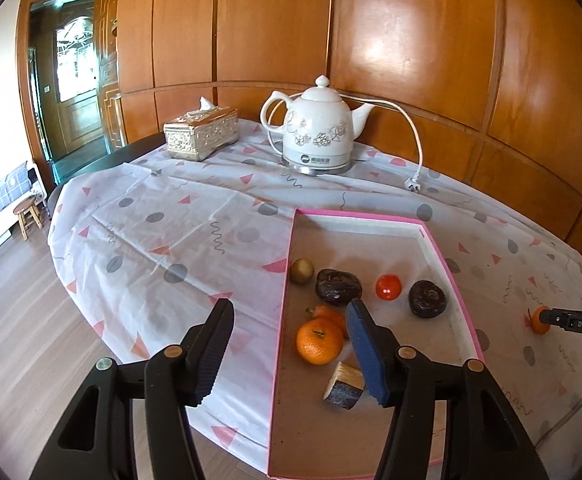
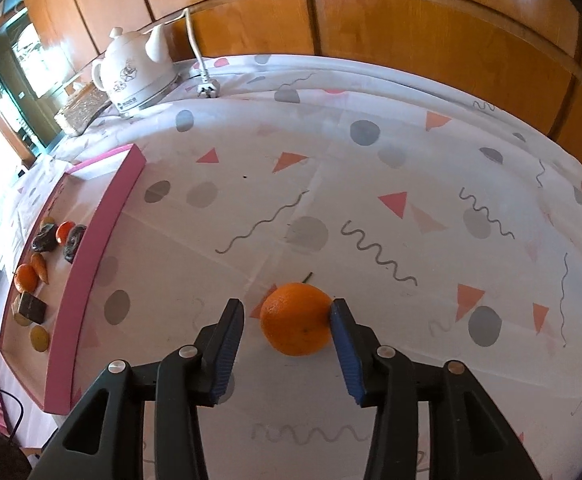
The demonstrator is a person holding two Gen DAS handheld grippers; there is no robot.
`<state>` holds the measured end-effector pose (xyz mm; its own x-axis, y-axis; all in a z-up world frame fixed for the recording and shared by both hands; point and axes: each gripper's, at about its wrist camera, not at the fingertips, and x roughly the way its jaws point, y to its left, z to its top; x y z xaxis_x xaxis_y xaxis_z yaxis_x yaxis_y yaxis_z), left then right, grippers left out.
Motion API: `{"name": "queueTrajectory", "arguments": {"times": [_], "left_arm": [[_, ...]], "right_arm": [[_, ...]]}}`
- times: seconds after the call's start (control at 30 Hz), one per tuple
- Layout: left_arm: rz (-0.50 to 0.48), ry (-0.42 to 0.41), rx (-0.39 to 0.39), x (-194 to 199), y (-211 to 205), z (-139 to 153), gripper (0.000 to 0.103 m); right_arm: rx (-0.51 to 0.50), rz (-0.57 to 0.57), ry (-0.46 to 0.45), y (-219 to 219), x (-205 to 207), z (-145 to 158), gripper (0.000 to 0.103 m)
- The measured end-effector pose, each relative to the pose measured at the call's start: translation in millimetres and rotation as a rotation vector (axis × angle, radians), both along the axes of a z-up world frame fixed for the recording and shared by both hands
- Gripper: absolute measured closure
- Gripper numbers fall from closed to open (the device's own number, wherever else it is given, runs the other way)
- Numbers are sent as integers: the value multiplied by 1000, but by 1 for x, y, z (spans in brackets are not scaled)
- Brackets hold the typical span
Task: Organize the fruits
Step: 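Close the right gripper on the orange, then carry the orange into the tray and open the right gripper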
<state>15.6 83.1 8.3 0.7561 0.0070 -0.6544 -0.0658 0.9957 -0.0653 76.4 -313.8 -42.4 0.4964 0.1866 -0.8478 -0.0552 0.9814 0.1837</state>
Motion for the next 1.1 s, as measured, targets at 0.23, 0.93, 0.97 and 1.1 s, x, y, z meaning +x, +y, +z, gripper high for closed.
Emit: {"name": "queueTrajectory", "arguments": {"times": [0.23,0.93,0.97,1.1], "left_arm": [[-3,8,-1,-1,0,-1,43],[-10,12,-18,-5,-1,-4,36],[-8,10,-23,-6,0,-4,33],[4,-2,-31,-6,3,-1,31]], "right_arm": [[4,-32,10,-7,0,-7,56],[-11,-1,2,10,-18,-11,62],[-13,6,0,14,-19,-11,62],[-4,35,-4,26,-24,-10,63]]}}
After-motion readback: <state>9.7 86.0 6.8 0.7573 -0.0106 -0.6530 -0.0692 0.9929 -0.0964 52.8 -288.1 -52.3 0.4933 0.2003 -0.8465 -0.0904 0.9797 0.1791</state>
